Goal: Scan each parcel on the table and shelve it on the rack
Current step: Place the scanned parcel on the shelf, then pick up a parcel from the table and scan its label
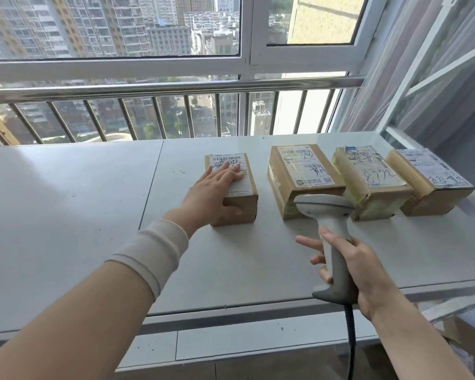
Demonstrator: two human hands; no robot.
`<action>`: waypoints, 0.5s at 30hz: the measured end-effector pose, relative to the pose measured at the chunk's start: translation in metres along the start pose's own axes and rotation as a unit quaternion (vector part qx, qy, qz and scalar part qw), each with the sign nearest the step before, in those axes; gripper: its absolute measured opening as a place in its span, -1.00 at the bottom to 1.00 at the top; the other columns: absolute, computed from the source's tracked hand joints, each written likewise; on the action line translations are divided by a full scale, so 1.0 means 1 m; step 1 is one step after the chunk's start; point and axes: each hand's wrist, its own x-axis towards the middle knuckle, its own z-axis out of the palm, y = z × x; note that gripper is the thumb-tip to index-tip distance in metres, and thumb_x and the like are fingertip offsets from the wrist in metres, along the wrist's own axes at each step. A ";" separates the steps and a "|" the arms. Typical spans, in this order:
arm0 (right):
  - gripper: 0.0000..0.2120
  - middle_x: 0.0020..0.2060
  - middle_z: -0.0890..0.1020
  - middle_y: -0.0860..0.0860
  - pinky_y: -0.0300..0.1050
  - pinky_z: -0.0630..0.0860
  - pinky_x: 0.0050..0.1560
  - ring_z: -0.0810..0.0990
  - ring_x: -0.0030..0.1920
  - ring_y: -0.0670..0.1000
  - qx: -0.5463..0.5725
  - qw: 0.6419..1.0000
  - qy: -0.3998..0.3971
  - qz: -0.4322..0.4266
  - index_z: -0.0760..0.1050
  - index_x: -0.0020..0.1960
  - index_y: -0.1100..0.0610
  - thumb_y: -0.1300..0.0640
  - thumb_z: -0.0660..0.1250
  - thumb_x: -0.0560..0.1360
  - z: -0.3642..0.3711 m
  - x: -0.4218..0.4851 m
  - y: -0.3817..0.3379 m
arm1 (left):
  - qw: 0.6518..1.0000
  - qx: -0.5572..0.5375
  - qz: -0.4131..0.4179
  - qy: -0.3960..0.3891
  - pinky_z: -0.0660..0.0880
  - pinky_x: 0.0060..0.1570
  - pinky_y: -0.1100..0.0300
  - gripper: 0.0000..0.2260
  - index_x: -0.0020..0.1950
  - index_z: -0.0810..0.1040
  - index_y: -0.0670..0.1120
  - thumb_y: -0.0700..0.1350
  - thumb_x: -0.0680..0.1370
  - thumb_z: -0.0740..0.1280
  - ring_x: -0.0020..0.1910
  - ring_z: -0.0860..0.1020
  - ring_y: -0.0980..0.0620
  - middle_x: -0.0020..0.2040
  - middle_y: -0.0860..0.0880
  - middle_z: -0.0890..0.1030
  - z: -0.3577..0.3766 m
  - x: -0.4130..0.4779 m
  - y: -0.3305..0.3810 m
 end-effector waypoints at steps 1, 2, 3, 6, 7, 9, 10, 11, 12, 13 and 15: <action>-0.70 -0.06 0.72 0.10 -0.25 0.38 -0.60 0.51 -0.48 -0.10 -0.002 1.000 -0.004 0.002 0.48 0.08 0.28 0.06 0.30 0.50 -0.002 -0.001 0.000 | 1.000 0.003 0.003 0.002 -0.21 0.46 0.19 -0.29 0.47 0.21 -0.02 0.07 0.40 0.45 0.52 -0.02 0.10 0.53 0.08 0.12 0.001 0.002 -0.002; -0.71 -0.06 0.71 0.10 -0.25 0.38 -0.60 0.50 -0.49 -0.09 -0.003 1.000 -0.006 0.003 0.47 0.08 0.28 0.06 0.30 0.51 -0.005 -0.003 0.001 | 1.000 0.005 0.007 0.004 -0.22 0.45 0.19 -0.28 0.47 0.20 -0.02 0.07 0.40 0.44 0.52 -0.03 0.09 0.53 0.07 0.12 0.002 0.004 -0.004; -0.72 -0.05 0.71 0.11 -0.25 0.38 -0.60 0.50 -0.48 -0.09 -0.002 1.000 -0.007 0.002 0.47 0.08 0.28 0.07 0.29 0.52 -0.008 -0.007 0.000 | 1.000 0.007 0.013 0.003 -0.23 0.45 0.19 -0.27 0.48 0.19 -0.03 0.08 0.40 0.44 0.52 -0.03 0.08 0.54 0.05 0.11 0.002 0.005 -0.005; -0.77 -0.05 0.71 0.12 -0.24 0.39 -0.58 0.47 -0.48 -0.08 -0.003 1.000 0.001 -0.013 0.46 0.05 0.25 0.09 0.27 0.53 -0.020 -0.030 -0.001 | 0.999 -0.008 0.028 -0.043 -0.27 0.44 0.14 -0.16 0.52 0.06 -0.05 0.04 0.39 0.47 0.53 -0.09 0.03 0.56 -0.03 0.01 -0.007 0.001 -0.006; -0.77 -0.04 0.71 0.13 -0.24 0.39 -0.57 0.44 -0.49 -0.07 -0.007 1.000 0.006 -0.018 0.45 0.03 0.26 0.08 0.27 0.54 -0.026 -0.041 -0.001 | 0.997 -0.039 0.027 -0.057 -0.29 0.43 0.11 -0.10 0.53 -0.01 -0.04 0.04 0.37 0.48 0.53 -0.11 0.00 0.56 -0.05 -0.05 -0.014 -0.002 -0.004; -0.73 -0.05 0.71 0.12 -0.25 0.39 -0.55 0.41 -0.53 -0.06 -0.013 0.999 0.016 -0.033 0.45 0.03 0.30 0.07 0.26 0.54 -0.039 -0.067 0.001 | 0.993 -0.110 0.039 -0.024 -0.30 0.42 0.01 -0.03 0.53 -0.10 -0.05 0.09 0.33 0.44 0.52 -0.14 -0.05 0.55 -0.11 -0.12 -0.031 -0.009 0.008; -0.71 -0.08 0.71 0.11 -0.25 0.39 -0.55 0.40 -0.55 -0.07 -0.009 0.999 0.024 -0.043 0.47 0.04 0.32 0.07 0.25 0.54 -0.046 -0.081 0.003 | 0.990 -0.131 0.053 0.024 -0.29 0.44 -0.07 -0.06 0.53 -0.09 -0.07 0.09 0.34 0.41 0.52 -0.11 -0.05 0.55 -0.13 -0.10 -0.037 -0.012 0.019; -0.70 -0.14 0.72 0.10 -0.26 0.38 -0.55 0.39 -0.56 -0.08 0.001 0.998 0.038 -0.050 0.49 0.03 0.34 0.07 0.25 0.54 -0.053 -0.095 0.006 | 0.983 -0.153 0.066 0.078 -0.22 0.45 -0.14 -0.12 0.53 -0.05 -0.09 0.06 0.38 0.39 0.51 -0.05 -0.03 0.55 -0.14 -0.04 -0.042 -0.014 0.032; -0.68 -0.21 0.72 0.08 -0.27 0.37 -0.56 0.39 -0.57 -0.08 0.011 0.997 0.055 -0.056 0.51 0.02 0.36 0.07 0.24 0.54 -0.059 -0.108 0.009 | 0.970 -0.193 0.076 0.126 -0.11 0.47 -0.16 -0.22 0.53 0.03 -0.10 0.02 0.44 0.38 0.51 0.03 -0.01 0.55 -0.12 0.05 -0.043 -0.017 0.050; -0.67 -0.26 0.71 0.07 -0.27 0.35 -0.57 0.38 -0.57 -0.07 0.019 0.995 0.074 -0.060 0.53 0.00 0.36 0.06 0.25 0.54 -0.066 -0.122 0.013 | 0.951 -0.254 0.081 0.155 0.01 0.47 -0.11 -0.34 0.51 0.11 -0.09 0.00 0.50 0.34 0.50 0.12 0.03 0.53 -0.06 0.15 -0.041 -0.023 0.072; -0.70 -0.21 0.72 0.11 -0.27 0.34 -0.58 0.36 -0.58 -0.06 0.035 0.991 0.111 -0.067 0.54 -0.08 0.32 0.05 0.26 0.53 -0.078 -0.147 0.019 | 0.899 -0.405 0.086 0.145 0.22 0.40 0.13 -0.53 0.45 0.25 -0.06 -0.02 0.57 0.26 0.40 0.27 0.19 0.43 0.07 0.31 -0.030 -0.041 0.128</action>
